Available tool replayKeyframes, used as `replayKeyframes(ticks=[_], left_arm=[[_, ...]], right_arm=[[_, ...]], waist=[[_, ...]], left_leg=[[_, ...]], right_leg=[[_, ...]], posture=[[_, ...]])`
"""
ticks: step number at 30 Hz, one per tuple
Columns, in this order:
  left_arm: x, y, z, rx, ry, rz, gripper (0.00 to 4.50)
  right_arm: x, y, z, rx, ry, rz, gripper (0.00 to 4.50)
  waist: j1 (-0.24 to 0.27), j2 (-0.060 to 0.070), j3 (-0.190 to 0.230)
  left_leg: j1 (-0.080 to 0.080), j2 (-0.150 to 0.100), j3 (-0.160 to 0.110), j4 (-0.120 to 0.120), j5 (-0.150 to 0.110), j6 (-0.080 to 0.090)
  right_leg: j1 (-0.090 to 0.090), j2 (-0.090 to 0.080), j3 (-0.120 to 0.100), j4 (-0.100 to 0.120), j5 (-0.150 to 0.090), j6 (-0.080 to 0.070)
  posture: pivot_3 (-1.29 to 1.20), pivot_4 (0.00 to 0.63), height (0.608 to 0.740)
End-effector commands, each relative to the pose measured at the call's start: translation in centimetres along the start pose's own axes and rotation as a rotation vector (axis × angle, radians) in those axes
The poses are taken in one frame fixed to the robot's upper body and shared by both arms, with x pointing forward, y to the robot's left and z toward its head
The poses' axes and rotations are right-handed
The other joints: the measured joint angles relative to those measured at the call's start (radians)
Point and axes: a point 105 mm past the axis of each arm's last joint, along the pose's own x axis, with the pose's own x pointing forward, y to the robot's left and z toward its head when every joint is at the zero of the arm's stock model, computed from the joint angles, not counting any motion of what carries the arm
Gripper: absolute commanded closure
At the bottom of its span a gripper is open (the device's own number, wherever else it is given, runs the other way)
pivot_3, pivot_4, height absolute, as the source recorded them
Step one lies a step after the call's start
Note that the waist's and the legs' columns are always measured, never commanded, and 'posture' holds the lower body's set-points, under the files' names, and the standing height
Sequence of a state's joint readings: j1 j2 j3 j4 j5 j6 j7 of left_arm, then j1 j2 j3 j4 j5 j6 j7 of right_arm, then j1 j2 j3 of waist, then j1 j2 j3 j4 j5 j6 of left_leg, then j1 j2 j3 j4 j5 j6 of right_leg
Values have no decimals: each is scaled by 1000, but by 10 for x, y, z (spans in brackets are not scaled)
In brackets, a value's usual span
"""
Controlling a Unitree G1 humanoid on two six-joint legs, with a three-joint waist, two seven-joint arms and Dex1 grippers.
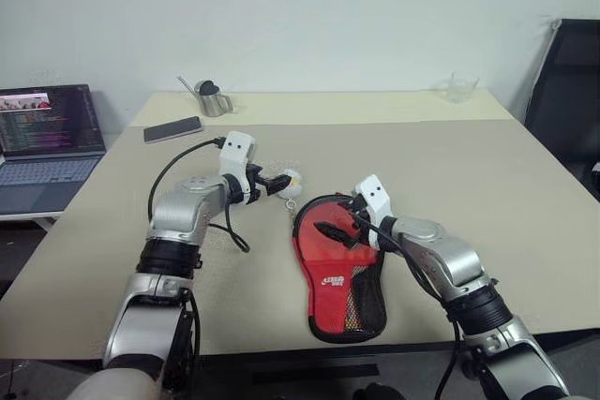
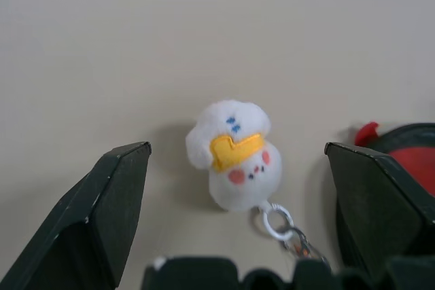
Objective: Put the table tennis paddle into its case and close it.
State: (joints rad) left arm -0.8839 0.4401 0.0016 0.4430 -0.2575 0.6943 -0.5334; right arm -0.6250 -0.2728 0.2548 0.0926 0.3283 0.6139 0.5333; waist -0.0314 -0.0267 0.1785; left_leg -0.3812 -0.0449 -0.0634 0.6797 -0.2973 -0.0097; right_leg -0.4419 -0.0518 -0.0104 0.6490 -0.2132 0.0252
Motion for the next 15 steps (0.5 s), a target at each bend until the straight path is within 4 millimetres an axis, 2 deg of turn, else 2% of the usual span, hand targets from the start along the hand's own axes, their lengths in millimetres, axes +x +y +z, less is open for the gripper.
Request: replayKeyframes(ticks=[1,5,9,15], left_arm=[[12,3,5,30,17,60,0],[30,-8,-11,31,92,58,0],[43,-15,-29,23,154,74,0],[56,-23,-36,26,166,85,0]], right_arm=[[5,-2,3,27,-46,-21,26],[13,0,-11,58,-14,-29,26],[14,5,-11,62,-16,-13,26],[13,10,-16,51,8,8,26]], waist=[[0,0,0],[2,0,0],[2,0,0],[4,-1,-1]], left_leg=[[0,0,0,0,0,0],[0,0,0,0,0,0],[0,0,0,0,0,0],[2,-1,0,1,0,-1]], right_leg=[[0,0,0,0,0,0],[0,0,0,0,0,0],[0,0,0,0,0,0],[1,0,0,3,0,0]], posture=[[0,150,740],[0,150,740],[0,150,740],[0,150,740]])
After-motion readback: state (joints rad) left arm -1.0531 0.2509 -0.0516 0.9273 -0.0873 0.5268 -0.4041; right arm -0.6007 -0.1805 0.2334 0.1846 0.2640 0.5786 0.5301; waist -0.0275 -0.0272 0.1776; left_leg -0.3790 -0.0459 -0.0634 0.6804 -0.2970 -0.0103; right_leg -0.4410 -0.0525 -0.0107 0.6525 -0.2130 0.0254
